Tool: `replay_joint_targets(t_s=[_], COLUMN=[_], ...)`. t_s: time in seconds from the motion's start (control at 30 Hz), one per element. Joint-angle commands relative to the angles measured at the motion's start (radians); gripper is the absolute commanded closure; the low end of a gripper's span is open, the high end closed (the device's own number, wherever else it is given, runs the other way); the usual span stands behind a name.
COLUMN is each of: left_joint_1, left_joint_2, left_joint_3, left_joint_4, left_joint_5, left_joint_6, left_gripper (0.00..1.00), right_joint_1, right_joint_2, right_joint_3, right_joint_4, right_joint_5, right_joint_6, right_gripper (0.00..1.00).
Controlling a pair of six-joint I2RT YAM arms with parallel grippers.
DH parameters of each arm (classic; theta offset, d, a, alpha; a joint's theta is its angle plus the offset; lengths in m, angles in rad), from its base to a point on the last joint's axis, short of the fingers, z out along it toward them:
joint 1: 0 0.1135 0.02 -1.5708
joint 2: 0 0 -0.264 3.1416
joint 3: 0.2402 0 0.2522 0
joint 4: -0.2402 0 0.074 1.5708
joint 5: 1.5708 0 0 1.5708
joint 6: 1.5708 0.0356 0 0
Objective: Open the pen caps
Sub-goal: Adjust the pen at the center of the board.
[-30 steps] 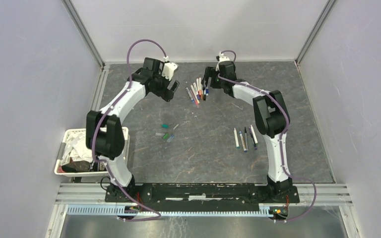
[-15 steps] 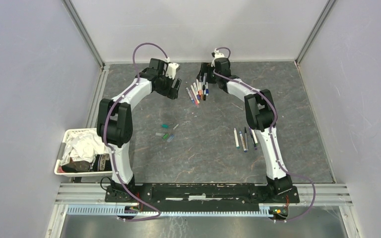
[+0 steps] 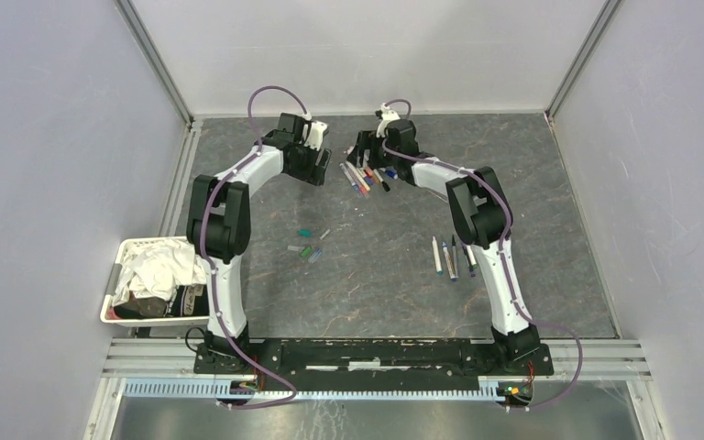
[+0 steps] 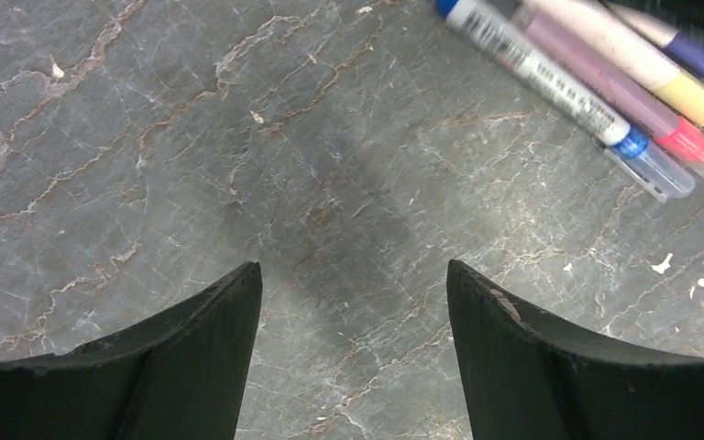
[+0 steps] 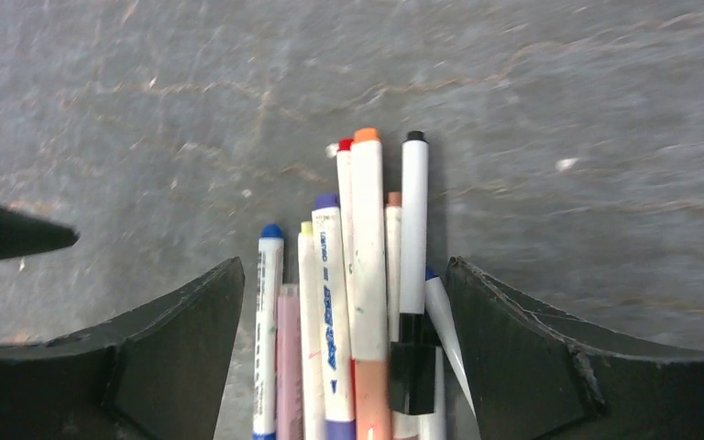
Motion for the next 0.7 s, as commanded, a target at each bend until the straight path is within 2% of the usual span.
replay_joint_targets(t_s=[0.0,0.3,0.67], left_joint_1=[0.001,0.001,-0.027], left_joint_2=[0.019,0.033,0.060], left_joint_3=[-0.003,-0.023,-0.040], left_joint_4=[0.056,0.063,0.079], left_joint_5=[-0.038,-0.033,-0.067], left_joint_6=[-0.036,-0.046,-0.002], left_gripper=[0.21,0.22,0.24], right_joint_1=[0.037,0.065,0.110], right_joint_2=[-0.054,-0.123,-0.318], right_joint_3=[-0.078,-0.177,-0.552], right_joint_4=[-0.020,0.020,0.212], right_joint_5=[-0.071,-0.108,-0.074], right_joint_6=[0.033,0.062,0.139], right_gripper=[0.14,0.17,0.20])
